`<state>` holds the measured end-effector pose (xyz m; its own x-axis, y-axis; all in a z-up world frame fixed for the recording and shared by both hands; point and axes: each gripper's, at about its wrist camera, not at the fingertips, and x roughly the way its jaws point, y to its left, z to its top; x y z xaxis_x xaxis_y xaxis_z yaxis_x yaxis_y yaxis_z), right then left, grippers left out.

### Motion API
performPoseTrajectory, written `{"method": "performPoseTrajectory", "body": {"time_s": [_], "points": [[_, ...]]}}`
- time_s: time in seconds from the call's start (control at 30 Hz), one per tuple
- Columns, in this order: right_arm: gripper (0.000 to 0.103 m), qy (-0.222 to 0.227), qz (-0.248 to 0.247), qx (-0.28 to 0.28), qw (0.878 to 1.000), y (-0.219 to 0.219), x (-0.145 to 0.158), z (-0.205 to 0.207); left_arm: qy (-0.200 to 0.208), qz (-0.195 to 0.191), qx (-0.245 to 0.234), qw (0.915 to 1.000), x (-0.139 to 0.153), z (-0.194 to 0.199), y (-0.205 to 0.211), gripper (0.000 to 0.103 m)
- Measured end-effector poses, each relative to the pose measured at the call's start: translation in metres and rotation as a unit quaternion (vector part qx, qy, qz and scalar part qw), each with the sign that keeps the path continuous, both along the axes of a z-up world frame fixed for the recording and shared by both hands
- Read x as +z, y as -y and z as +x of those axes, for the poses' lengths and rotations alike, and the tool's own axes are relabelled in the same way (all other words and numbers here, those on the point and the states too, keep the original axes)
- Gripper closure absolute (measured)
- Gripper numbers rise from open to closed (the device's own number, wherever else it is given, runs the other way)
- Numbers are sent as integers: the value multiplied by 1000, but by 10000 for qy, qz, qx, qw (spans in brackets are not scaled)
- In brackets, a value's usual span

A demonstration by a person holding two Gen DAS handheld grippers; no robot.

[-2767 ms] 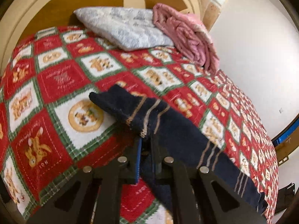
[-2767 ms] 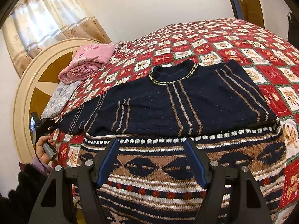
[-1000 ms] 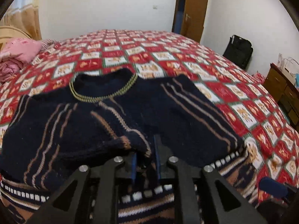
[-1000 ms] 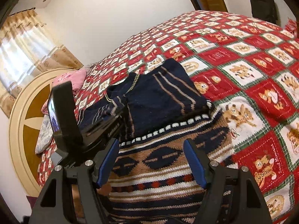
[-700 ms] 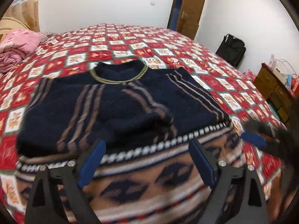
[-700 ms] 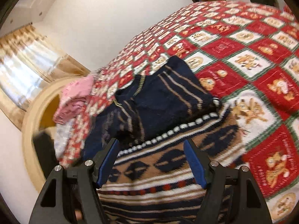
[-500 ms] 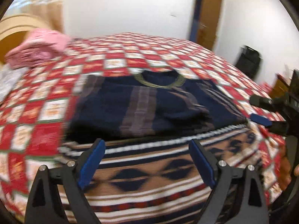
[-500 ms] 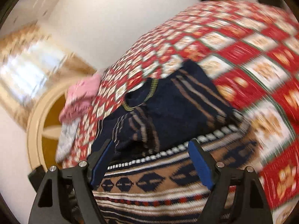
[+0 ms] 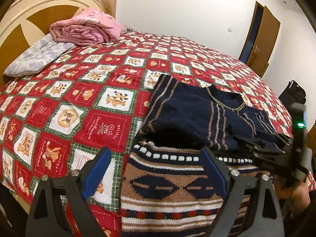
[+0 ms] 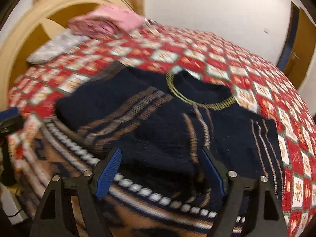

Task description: Fold small clothes

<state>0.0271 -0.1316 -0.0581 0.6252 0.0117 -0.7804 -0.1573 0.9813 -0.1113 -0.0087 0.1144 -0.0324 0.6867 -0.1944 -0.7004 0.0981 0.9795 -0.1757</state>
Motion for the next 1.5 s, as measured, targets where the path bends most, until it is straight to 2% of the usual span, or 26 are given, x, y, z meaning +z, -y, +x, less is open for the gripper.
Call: {"method": "performPoseTrajectory", "body": {"time_s": [0.03,0.07,0.13,0.2,0.27,0.3,0.37,0.43,0.5,0.53,0.6,0.63,0.67,0.7,0.77,0.9,1.0,1.03,1.07,1.17,1.27,1.4,1.5], "points": [[57,-160,161,-51,9997,7,-4,3,-3,-1,-12,10000,0,0,-1,10],[67,-297,497,-139,9982,17,-5,6,1,4,-20,10000,0,0,0,10],[76,-253,1077,-380,9931,44,4,4,14,16,-22,10000,0,1,0,10],[76,10,1828,-816,9798,83,18,-3,0,-7,-37,10000,-1,4,2,10],[76,265,2714,-1299,9533,128,23,-16,-10,-10,-76,10000,-2,6,7,10],[76,355,2926,-1621,9417,151,20,-24,-10,9,-93,10000,-3,7,9,10],[76,434,2985,-2100,9300,183,12,-38,1,104,-166,9998,-4,8,16,10],[76,296,2952,-2444,9232,205,2,-50,28,223,-209,9995,-4,11,23,10],[76,196,3086,-2544,9163,216,-5,-61,35,297,-275,9992,-4,14,29,10],[75,166,3116,-2496,9167,215,-5,-63,46,334,-303,9990,-3,16,32,10],[63,147,2848,-2332,9297,205,7,-58,106,438,-319,9985,2,22,38,10],[45,213,2763,-2213,9350,200,12,-54,139,471,-321,9983,4,25,41,10],[31,361,2666,-2066,9407,195,19,-51,189,503,-345,9980,9,29,44,10],[27,548,2488,-1920,9478,188,26,-46,225,537,-354,9977,12,33,46,10],[27,676,2071,-1756,9600,178,32,-36,246,660,-297,9971,15,40,50,10],[28,136,1359,-1720,9756,161,7,0,203,688,-123,9973,18,51,48,10],[48,55,828,-1609,9835,145,-5,6,180,617,-46,9979,17,54,43,10],[77,-18,756,-1409,9871,137,-7,6,174,612,-32,9980,17,55,42,10],[87,-110,761,-1327,9882,135,-9,4,164,612,-13,9980,16,58,41,10],[92,-14,735,-1253,9894,138,-3,-2,111,569,41,9983,14,63,40,10],[93,318,718,-1224,9894,148,20,-4,140,523,61,9985,16,70,41,10],[93,620,130,-1131,9916,151,44,4,223,623,157,9977,19,79,47,10],[93,444,-157,-1084,9930,155,33,16,242,666,198,9973,15,87,54,10]]}}
